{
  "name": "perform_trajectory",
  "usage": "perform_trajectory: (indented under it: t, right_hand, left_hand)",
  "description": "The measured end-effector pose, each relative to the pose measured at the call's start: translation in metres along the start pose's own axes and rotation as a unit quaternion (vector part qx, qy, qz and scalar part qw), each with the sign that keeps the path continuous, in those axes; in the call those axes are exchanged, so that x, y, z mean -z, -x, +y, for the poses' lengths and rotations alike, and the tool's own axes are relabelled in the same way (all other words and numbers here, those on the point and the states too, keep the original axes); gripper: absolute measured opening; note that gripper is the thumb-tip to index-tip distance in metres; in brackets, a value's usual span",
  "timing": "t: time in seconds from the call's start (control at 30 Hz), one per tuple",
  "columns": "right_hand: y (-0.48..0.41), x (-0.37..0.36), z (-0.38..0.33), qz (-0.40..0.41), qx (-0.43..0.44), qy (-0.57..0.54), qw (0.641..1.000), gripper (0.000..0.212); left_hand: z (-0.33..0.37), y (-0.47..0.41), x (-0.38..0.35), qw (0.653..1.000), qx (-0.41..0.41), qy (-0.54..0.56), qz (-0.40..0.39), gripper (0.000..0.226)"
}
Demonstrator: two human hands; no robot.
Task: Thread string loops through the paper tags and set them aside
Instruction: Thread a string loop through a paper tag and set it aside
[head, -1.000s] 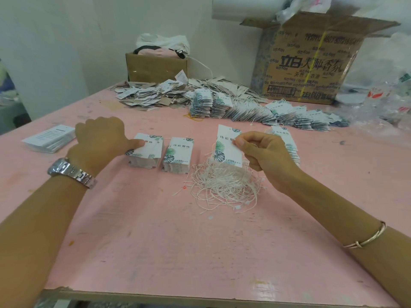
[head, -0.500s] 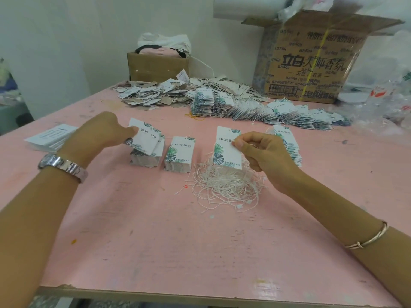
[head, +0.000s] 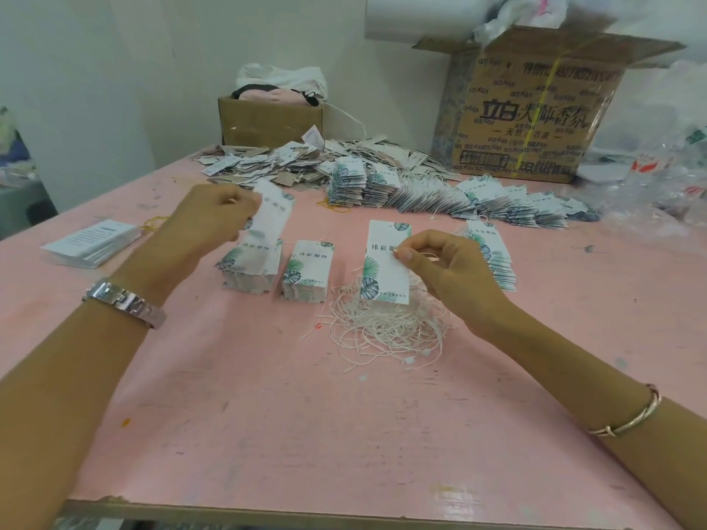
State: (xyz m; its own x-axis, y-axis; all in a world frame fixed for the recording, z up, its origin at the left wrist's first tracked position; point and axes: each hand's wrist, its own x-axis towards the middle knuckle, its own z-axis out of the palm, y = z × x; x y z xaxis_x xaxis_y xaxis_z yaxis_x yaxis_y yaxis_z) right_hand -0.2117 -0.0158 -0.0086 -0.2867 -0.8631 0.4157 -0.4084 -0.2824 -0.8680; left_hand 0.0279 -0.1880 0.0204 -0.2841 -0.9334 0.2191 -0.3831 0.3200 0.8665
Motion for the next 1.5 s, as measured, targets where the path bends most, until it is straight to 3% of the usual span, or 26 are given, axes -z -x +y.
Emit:
perform_trajectory:
  t: [0.17, 0.33, 0.53, 0.67, 0.93, 1.1, 1.23, 1.4, 1.5]
  right_hand:
    - [0.002, 0.000, 0.002, 0.006, 0.036, 0.097, 0.995, 0.007]
    - [0.004, -0.002, 0.000, 0.007, 0.061, 0.095, 0.994, 0.008]
    - [0.007, -0.007, -0.004, 0.009, 0.098, 0.099, 0.990, 0.009]
    - [0.011, -0.010, -0.005, 0.007, 0.135, 0.104, 0.985, 0.009]
    - [0.013, -0.010, -0.006, -0.007, 0.150, 0.120, 0.981, 0.006]
    - [0.015, -0.014, -0.008, -0.012, 0.161, 0.110, 0.981, 0.006]
    - [0.016, -0.015, -0.008, -0.015, 0.166, 0.080, 0.983, 0.007]
    - [0.008, -0.007, -0.011, 0.053, 0.140, -0.001, 0.989, 0.012]
    - [0.004, -0.002, -0.010, 0.049, 0.090, -0.041, 0.994, 0.008]
  left_hand:
    - [0.017, 0.023, -0.034, 0.982, -0.029, 0.148, -0.115, 0.017]
    - [0.017, 0.044, -0.061, 0.966, -0.061, 0.156, -0.196, 0.023]
    - [0.015, 0.056, -0.080, 0.968, -0.065, 0.170, -0.171, 0.030]
    - [0.016, 0.059, -0.082, 0.978, -0.089, 0.122, -0.141, 0.037]
    - [0.023, 0.072, -0.081, 0.974, -0.219, -0.013, -0.058, 0.038]
    - [0.029, 0.075, -0.085, 0.974, -0.154, 0.128, -0.102, 0.040]
    - [0.030, 0.075, -0.088, 0.961, -0.107, 0.231, -0.110, 0.022]
    - [0.030, 0.077, -0.087, 0.963, -0.129, 0.204, -0.120, 0.020]
    - [0.031, 0.081, -0.089, 0.960, -0.147, 0.191, -0.143, 0.024]
